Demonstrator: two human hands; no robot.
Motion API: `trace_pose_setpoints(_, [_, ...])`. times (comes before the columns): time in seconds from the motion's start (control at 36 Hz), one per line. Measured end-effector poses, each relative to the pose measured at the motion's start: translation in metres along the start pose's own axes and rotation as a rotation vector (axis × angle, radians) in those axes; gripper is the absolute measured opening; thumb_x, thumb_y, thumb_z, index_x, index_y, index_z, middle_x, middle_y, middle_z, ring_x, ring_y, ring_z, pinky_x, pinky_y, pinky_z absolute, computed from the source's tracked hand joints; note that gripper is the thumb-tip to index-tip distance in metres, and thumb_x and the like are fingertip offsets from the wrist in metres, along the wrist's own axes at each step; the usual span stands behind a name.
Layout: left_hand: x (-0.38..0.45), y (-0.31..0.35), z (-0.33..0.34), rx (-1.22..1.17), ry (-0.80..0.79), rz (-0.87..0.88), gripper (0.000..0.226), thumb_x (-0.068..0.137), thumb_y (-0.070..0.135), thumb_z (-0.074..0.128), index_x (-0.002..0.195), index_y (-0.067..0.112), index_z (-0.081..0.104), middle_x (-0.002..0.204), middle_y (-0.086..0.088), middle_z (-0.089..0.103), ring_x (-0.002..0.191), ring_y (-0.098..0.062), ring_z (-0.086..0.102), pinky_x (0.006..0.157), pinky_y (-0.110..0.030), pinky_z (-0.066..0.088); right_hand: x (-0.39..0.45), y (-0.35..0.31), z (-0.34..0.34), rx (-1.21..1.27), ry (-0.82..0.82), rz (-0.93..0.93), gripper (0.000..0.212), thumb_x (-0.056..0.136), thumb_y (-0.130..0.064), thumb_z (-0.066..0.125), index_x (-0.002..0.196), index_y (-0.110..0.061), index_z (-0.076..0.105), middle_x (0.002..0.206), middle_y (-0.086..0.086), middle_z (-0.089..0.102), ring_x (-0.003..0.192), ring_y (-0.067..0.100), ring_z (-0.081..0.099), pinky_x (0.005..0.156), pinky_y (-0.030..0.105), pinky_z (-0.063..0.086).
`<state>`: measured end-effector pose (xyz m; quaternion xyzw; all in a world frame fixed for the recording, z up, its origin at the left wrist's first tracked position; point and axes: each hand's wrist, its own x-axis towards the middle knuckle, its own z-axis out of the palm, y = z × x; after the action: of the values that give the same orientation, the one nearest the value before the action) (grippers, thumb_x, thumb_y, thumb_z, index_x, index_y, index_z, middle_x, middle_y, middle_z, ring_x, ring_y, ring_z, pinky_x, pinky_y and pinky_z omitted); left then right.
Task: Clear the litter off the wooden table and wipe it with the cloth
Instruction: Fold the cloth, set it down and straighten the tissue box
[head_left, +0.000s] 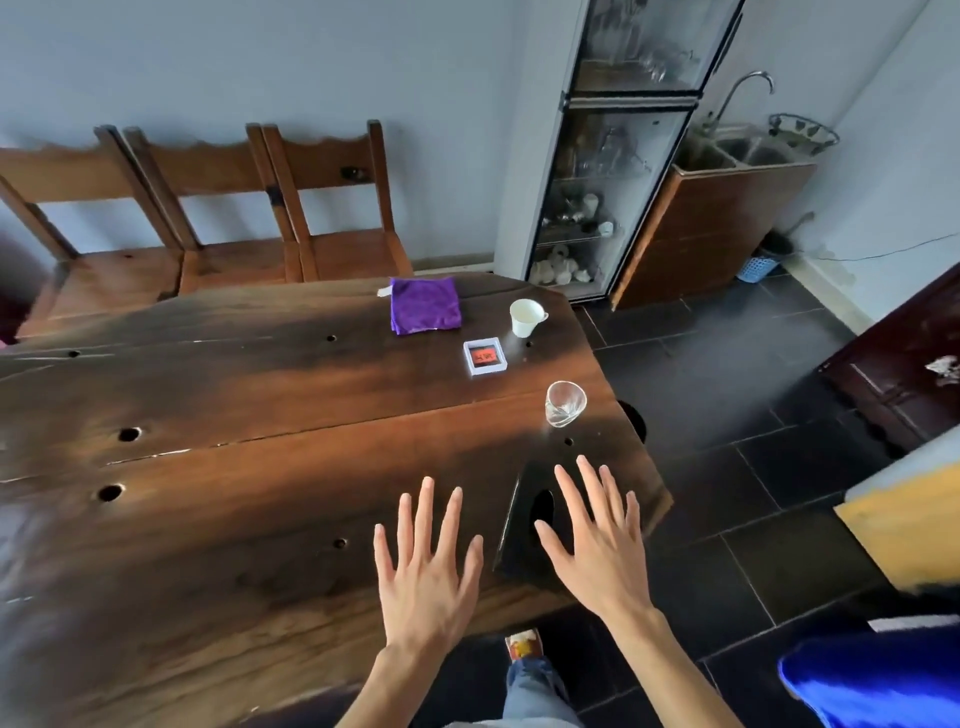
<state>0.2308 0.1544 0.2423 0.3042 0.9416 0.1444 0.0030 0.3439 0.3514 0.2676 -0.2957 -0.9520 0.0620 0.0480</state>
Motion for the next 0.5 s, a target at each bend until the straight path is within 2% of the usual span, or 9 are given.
trace_pose_setpoints(0.17, [0.007, 0.044, 0.034, -0.018, -0.077, -0.155, 0.066, 0.103, 0.064, 0.020, 0.161, 0.034, 0.027, 0.170, -0.002, 0.022, 0.156, -0.027, 0.022, 0.120, -0.053, 0.014, 0.039, 0.050, 0.014, 0.036, -0.090, -0.100, 0.072, 0.097, -0.066, 0.032, 0.160, -0.031, 0.025, 0.169, 0.001, 0.019, 0.155, 0.028, 0.018, 0.120, 0.058, 0.024])
trace_pose_setpoints(0.25, [0.010, 0.066, 0.054, -0.035, -0.108, -0.247, 0.066, 0.101, 0.064, 0.025, 0.160, 0.034, 0.026, 0.170, 0.000, 0.021, 0.154, -0.028, 0.027, 0.119, -0.053, 0.016, 0.061, 0.072, 0.022, 0.057, -0.134, -0.160, 0.072, 0.097, -0.065, 0.032, 0.159, -0.029, 0.026, 0.168, 0.002, 0.021, 0.154, 0.029, 0.021, 0.119, 0.057, 0.026])
trace_pose_setpoints(0.39, [0.016, 0.097, 0.082, -0.082, -0.149, -0.428, 0.068, 0.100, 0.064, 0.028, 0.161, 0.036, 0.023, 0.171, 0.003, 0.016, 0.155, -0.026, 0.024, 0.120, -0.056, 0.025, 0.093, 0.099, 0.041, 0.082, -0.221, -0.274, 0.072, 0.097, -0.065, 0.033, 0.160, -0.031, 0.021, 0.169, 0.001, 0.018, 0.155, 0.027, 0.019, 0.121, 0.054, 0.024])
trace_pose_setpoints(0.5, [0.019, 0.121, 0.099, -0.113, -0.214, -0.568, 0.071, 0.099, 0.066, 0.020, 0.163, 0.036, 0.015, 0.171, 0.007, 0.000, 0.159, -0.023, 0.010, 0.125, -0.053, 0.014, 0.113, 0.115, 0.061, 0.078, -0.317, -0.372, 0.072, 0.099, -0.062, 0.037, 0.161, -0.031, 0.017, 0.170, 0.000, 0.013, 0.156, 0.026, 0.014, 0.122, 0.054, 0.023])
